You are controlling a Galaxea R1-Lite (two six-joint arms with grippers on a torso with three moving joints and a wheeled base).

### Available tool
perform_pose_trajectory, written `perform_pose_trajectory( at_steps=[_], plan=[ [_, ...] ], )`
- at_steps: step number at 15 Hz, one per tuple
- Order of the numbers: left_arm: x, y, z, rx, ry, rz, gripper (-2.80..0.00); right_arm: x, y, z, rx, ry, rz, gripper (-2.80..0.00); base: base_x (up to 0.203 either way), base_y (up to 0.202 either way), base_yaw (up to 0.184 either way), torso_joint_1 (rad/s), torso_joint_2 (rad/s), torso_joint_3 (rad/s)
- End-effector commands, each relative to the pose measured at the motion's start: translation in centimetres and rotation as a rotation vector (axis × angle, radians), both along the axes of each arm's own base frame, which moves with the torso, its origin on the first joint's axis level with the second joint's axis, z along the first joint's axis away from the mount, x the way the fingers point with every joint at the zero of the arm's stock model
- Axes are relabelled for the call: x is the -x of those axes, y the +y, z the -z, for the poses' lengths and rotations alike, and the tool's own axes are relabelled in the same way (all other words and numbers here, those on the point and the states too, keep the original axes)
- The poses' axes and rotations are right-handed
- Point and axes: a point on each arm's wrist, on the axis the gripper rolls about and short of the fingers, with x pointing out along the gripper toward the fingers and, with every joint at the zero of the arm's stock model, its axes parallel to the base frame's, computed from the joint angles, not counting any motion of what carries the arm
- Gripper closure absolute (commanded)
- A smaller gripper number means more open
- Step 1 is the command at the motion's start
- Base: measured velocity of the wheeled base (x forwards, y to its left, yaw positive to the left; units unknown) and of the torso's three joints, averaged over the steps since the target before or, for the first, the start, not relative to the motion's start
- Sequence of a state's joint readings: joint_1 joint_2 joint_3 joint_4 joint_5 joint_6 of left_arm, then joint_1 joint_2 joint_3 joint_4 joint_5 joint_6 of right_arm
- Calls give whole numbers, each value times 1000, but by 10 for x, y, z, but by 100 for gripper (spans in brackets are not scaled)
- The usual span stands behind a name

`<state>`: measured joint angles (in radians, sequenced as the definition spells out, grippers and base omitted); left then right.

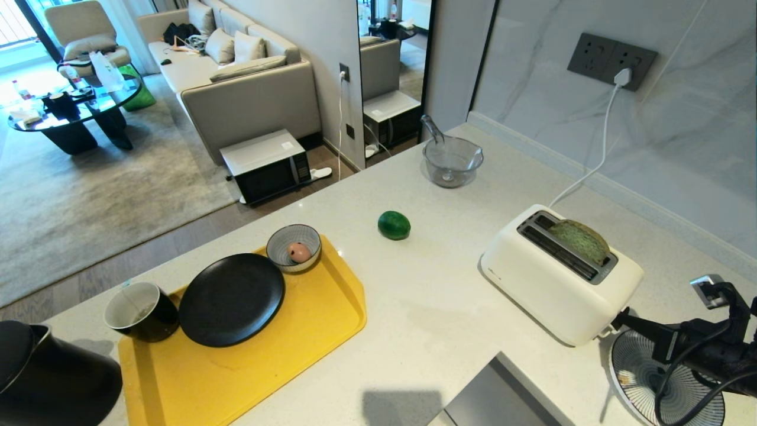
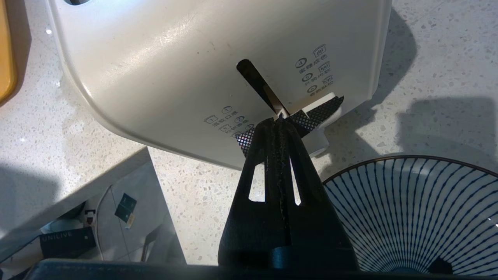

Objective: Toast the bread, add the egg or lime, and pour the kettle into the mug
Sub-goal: Use a bread toaster

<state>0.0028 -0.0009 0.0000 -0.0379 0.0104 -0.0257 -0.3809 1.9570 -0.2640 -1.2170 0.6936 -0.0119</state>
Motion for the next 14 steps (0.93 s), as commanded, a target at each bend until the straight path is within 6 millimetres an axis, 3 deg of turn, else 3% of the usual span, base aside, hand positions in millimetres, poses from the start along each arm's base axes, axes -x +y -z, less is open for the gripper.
perform_pose_trajectory(
  at_steps=[1, 14],
  plan=[
    [-1, 0, 4, 0, 11, -1, 0, 0, 0, -1, 1, -7, -3, 0, 0, 0, 0, 0, 0, 0],
    [-1, 0, 4, 0, 11, -1, 0, -2, -1, -3, 6, -18, -3, 0, 0, 0, 0, 0, 0, 0]
  ],
)
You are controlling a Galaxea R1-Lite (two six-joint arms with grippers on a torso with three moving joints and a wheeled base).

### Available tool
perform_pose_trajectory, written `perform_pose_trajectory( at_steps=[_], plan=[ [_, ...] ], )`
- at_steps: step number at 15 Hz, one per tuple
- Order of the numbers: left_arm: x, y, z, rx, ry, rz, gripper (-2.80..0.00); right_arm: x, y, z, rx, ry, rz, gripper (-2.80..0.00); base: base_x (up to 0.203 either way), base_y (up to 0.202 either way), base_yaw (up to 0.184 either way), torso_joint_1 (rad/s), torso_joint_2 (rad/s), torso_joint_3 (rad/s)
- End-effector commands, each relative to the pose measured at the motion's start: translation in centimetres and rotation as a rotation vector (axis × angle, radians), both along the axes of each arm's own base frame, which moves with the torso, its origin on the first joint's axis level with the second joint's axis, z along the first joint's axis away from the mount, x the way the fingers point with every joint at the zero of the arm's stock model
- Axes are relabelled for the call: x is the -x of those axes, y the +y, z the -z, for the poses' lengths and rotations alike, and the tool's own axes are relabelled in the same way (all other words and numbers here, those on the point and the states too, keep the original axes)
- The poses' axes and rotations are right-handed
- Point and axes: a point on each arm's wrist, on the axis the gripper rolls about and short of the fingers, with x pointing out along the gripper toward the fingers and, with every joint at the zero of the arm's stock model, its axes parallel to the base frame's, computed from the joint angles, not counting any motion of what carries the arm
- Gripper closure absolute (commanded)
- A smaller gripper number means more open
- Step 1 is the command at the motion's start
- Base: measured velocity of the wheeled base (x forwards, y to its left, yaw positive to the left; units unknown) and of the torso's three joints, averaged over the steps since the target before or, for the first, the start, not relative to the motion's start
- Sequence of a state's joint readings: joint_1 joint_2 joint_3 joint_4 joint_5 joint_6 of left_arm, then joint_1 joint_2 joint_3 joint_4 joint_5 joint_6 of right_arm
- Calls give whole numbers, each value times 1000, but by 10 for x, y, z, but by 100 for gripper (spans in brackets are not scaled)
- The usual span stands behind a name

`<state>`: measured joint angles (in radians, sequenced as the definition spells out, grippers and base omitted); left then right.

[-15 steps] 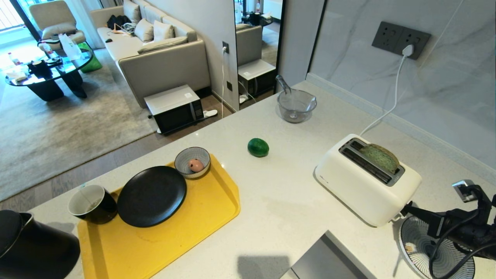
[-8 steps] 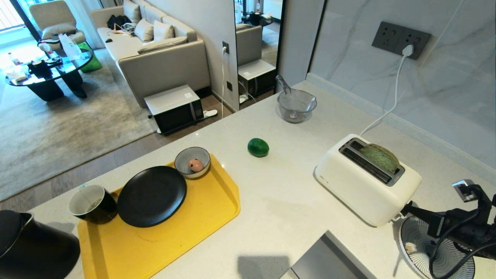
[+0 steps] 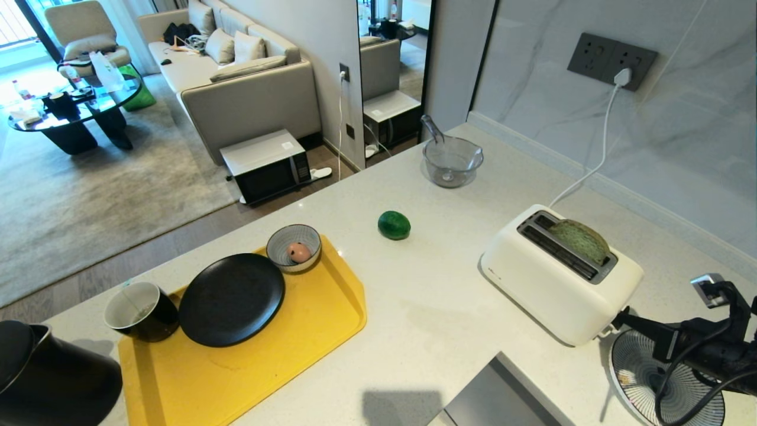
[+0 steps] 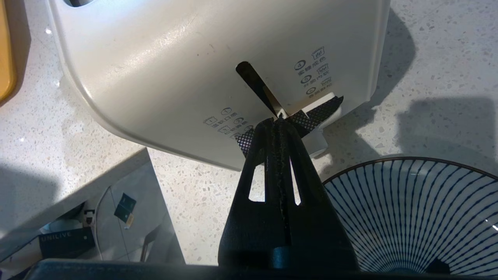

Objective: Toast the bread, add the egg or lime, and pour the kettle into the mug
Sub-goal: Use a bread toaster

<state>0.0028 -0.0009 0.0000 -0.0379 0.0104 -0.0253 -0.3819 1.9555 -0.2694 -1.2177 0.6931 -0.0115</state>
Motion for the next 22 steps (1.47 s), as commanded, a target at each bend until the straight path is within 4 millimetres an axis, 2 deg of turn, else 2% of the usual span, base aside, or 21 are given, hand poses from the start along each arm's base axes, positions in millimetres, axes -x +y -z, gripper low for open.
perform_pose_trajectory(
  at_steps=[1, 22],
  plan=[
    [-1, 0, 4, 1, 11, -1, 0, 0, 0, -2, 3, -12, -4, 0, 0, 0, 0, 0, 0, 0],
    [-1, 0, 4, 1, 11, -1, 0, 0, 0, 1, -1, 0, -4, 0, 0, 0, 0, 0, 0, 0]
  ],
)
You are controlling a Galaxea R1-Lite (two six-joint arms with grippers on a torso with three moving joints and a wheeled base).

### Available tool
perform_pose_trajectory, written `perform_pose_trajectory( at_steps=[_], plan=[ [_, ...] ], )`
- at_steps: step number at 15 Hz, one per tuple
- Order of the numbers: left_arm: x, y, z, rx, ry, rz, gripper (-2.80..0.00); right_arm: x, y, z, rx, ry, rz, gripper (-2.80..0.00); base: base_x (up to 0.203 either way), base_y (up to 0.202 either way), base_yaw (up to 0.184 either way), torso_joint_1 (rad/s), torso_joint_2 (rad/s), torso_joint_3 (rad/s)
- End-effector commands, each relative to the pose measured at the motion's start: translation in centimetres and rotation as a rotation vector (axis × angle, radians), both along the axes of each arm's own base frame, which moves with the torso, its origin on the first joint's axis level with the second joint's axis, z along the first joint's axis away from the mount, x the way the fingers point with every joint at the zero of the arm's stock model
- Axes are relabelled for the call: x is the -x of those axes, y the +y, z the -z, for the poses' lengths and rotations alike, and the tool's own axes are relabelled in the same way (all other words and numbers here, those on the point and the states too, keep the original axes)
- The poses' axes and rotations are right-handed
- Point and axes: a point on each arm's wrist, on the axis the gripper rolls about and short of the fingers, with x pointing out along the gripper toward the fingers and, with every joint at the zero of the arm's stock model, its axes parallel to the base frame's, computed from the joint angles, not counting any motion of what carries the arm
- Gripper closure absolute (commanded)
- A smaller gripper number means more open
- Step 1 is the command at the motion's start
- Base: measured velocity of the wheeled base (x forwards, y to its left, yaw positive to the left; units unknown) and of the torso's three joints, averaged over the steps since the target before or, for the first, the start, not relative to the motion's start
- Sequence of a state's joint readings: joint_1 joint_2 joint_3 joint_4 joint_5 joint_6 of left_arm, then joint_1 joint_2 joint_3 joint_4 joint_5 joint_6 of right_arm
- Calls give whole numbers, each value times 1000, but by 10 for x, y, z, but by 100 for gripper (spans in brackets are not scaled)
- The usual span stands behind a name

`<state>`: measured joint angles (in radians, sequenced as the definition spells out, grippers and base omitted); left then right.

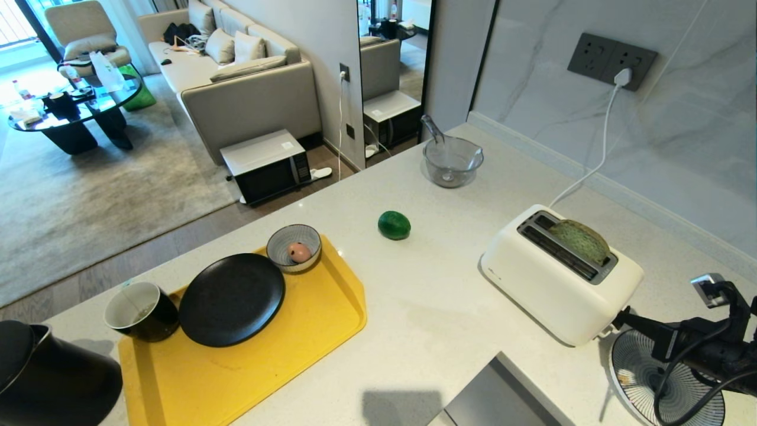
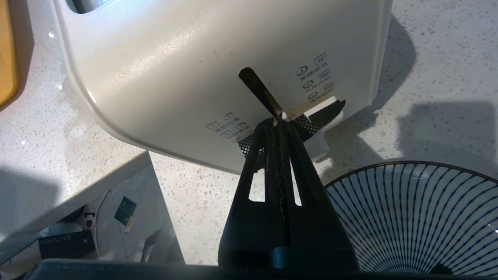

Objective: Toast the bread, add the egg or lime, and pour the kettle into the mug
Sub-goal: Use a bread toaster

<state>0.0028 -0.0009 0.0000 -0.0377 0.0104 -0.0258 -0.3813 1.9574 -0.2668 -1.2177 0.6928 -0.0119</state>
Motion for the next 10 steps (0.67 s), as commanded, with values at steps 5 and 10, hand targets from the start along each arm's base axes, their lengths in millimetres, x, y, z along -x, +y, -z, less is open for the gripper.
perform_pose_trajectory(
  at_steps=[5, 10],
  plan=[
    [-1, 0, 4, 0, 11, -1, 0, 0, 0, 1, -3, 1, -3, 0, 0, 0, 0, 0, 0, 0],
    [-1, 0, 4, 0, 11, -1, 0, -1, 0, 1, -4, 2, -5, 0, 0, 0, 0, 0, 0, 0]
  ],
)
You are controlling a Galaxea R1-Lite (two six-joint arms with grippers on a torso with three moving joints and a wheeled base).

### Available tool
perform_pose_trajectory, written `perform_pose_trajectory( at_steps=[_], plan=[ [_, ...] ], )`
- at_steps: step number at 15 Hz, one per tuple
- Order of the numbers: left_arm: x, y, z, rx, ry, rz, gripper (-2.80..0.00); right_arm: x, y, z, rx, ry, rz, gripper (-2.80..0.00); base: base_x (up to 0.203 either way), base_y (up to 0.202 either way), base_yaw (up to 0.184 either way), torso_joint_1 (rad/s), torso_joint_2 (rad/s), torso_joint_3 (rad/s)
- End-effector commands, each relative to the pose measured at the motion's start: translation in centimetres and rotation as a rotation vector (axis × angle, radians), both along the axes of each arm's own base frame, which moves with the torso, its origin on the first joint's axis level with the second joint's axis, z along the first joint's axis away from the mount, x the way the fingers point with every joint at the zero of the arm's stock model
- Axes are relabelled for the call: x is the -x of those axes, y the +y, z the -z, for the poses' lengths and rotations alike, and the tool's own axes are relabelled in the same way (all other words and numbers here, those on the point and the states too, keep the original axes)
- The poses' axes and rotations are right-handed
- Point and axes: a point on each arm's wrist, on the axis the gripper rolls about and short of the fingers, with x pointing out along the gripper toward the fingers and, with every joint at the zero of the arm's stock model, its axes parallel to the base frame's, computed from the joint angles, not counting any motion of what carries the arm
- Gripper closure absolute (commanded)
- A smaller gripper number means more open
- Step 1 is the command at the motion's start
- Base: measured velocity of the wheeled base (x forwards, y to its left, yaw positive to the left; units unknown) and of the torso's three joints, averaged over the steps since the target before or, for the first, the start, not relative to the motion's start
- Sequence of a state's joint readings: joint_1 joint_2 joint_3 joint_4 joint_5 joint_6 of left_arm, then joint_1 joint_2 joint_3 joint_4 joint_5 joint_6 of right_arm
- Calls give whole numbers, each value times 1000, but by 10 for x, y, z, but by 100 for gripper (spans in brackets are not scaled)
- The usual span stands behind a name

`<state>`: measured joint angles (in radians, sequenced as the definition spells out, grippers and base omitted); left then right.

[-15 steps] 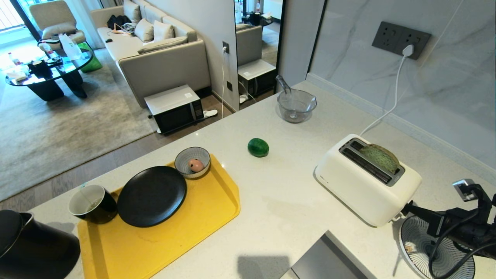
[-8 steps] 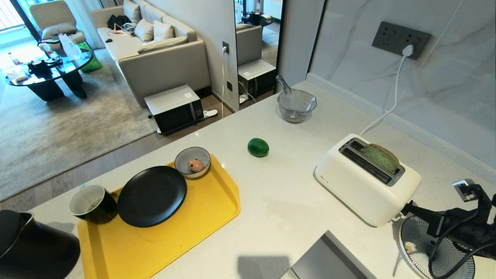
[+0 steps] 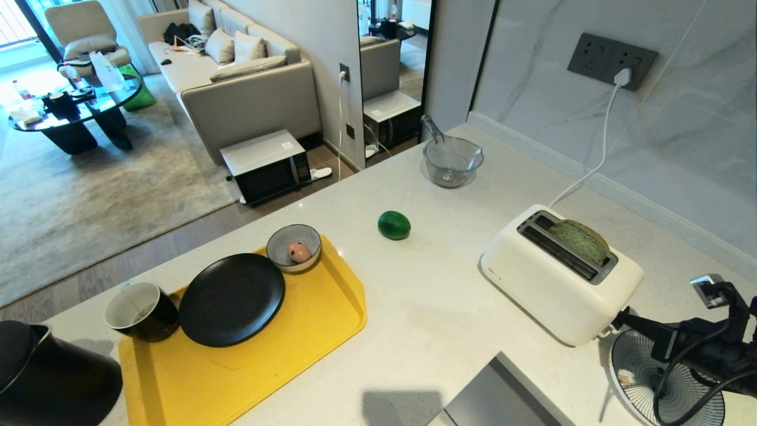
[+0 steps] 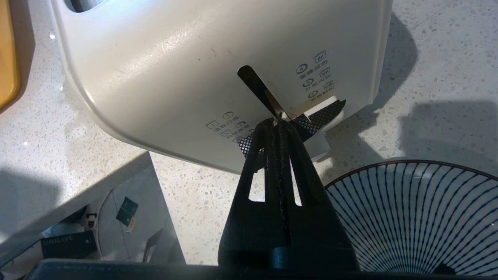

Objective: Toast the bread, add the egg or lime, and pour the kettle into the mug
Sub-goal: Use a bread toaster

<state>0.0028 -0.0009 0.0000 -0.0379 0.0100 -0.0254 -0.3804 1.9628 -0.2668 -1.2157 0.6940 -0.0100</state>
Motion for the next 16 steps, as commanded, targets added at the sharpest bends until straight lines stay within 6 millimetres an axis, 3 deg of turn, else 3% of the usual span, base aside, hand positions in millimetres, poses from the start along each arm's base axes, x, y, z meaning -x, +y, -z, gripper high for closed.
perform_pose_trajectory(
  at_steps=[1, 16],
  plan=[
    [-1, 0, 4, 1, 11, -1, 0, 0, 0, 0, -1, -4, -2, 0, 0, 0, 0, 0, 0, 0],
    [-1, 0, 4, 1, 11, -1, 0, -1, 0, 1, -2, 2, -4, 0, 0, 0, 0, 0, 0, 0]
  ],
)
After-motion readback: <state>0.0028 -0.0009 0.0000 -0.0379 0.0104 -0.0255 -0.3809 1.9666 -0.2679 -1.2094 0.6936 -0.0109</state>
